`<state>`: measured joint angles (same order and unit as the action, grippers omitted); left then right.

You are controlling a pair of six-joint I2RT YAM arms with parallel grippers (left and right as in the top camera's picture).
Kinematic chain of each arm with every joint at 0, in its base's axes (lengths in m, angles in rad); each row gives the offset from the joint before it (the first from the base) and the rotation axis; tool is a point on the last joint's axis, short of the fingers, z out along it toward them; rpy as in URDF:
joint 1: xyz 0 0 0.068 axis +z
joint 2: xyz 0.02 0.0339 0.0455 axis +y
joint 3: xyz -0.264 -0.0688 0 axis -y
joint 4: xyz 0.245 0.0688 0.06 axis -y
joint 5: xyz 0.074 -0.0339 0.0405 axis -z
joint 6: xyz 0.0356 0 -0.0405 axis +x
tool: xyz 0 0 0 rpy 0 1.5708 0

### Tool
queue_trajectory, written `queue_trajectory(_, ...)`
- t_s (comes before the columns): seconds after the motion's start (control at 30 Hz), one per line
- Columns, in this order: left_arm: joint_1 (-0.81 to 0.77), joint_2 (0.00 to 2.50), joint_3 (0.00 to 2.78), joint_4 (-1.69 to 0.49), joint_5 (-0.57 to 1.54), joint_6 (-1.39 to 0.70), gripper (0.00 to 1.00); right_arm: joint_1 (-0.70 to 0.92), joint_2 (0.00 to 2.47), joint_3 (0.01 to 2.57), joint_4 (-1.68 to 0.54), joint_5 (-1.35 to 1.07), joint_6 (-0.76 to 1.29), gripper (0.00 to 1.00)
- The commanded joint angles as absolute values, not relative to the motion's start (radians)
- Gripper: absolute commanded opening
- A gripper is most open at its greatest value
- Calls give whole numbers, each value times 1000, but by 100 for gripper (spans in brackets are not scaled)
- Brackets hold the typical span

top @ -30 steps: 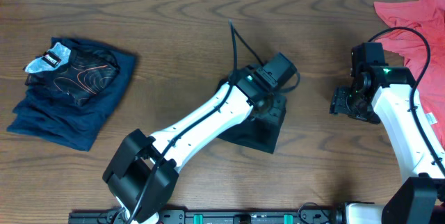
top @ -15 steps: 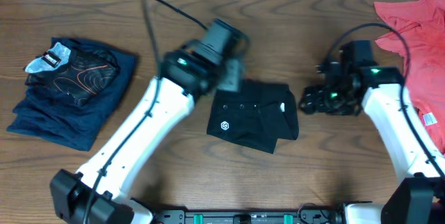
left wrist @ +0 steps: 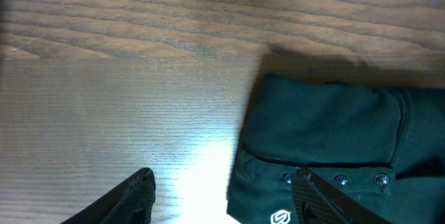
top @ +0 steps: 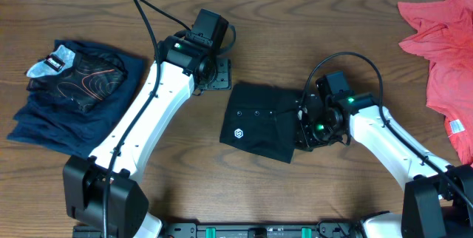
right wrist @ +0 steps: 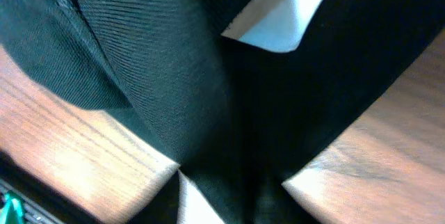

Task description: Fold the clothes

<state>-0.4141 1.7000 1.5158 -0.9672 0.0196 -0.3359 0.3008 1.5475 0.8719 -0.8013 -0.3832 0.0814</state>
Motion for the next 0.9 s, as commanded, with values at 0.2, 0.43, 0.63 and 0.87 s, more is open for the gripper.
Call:
queue_trajectory(0.2, -411, 1696, 1515, -972, 21, -323, 64, 311, 1509, 982, -900, -834, 70, 1)
queue_trajectory(0.43, -411, 1696, 1515, -981, 21, -323, 65, 312, 1489, 1017, -943, -1000, 100, 1)
queue_trajectory(0.63, -411, 1697, 1515, -987, 21, -323, 65, 323, 1489, 1017, -993, -1118, 85, 1)
queue_trajectory(0.87, -411, 1697, 1515, -987, 22, -323, 66, 324, 1491, 1013, -1140, -749, 15, 1)
